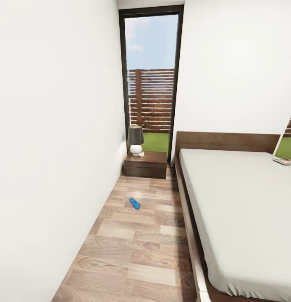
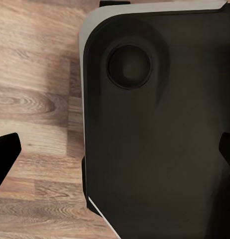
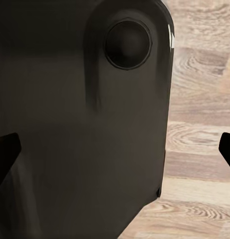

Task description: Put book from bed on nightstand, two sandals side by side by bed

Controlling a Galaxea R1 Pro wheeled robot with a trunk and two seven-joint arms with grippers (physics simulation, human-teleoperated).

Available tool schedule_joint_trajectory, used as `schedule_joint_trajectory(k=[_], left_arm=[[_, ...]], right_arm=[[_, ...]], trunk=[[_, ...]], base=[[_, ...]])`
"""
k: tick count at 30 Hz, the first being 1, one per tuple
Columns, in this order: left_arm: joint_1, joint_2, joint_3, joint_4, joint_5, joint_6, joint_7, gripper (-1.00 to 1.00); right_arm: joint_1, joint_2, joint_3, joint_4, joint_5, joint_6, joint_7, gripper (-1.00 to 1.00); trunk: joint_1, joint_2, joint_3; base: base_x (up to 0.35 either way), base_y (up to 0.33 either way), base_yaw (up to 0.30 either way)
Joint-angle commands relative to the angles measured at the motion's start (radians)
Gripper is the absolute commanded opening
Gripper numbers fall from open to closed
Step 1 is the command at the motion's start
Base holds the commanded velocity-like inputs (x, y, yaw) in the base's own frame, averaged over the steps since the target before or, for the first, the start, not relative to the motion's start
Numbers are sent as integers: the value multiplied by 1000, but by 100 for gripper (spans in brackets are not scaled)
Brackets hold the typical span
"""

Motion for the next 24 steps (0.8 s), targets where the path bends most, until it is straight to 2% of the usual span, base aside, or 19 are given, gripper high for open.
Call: schedule_joint_trajectory(k=[1,11,24], left_arm=[[0,0,2,-2,1,5,-3,100],[0,0,2,-2,1,5,-3,100],[0,0,2,-2,1,5,-3,100]], right_arm=[[0,0,0,0,-1,-1,0,100],[0,-1,-1,0,-1,-1,0,100],[0,0,0,0,2,-1,2,100]], trunk=[[0,0,-1],[0,0,-1],[0,0,-1]], base=[[81,1,1],[83,15,0],[91,93,0]])
